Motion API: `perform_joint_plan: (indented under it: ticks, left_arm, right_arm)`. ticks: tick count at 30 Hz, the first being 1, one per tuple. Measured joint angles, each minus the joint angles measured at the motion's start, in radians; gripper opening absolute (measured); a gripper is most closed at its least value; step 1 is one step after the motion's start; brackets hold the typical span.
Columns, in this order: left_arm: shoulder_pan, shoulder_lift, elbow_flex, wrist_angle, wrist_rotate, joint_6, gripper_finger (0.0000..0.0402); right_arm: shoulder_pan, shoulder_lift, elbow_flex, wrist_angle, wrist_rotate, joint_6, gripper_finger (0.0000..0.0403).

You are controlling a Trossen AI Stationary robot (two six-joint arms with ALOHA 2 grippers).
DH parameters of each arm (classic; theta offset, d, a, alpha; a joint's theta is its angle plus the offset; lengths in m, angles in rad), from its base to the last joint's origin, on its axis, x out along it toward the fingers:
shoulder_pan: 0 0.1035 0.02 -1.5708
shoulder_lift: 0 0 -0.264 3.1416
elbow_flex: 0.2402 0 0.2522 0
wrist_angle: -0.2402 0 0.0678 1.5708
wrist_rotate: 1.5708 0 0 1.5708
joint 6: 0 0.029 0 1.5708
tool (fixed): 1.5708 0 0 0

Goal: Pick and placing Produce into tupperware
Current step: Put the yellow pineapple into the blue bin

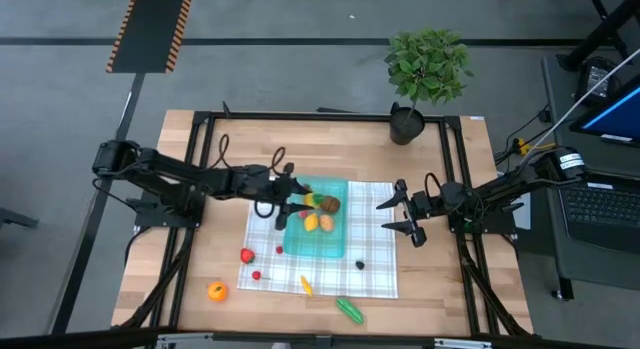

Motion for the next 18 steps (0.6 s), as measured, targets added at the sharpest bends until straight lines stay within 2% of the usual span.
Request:
perform_joint_plan:
  ticks: [10, 18]
  left_arm:
    - [-0.016, 0.000, 0.205, -0.493, -0.001, -0.034, 0.0150]
    - [-0.022, 0.000, 0.248, -0.610, -0.003, -0.065, 0.0150]
  right_arm:
    - [0.000, 0.000, 0.000, 0.000, -0.005, 0.001, 0.0251]
    - [0.000, 0.000, 0.000, -0.002, -0.007, 0.000, 0.0251]
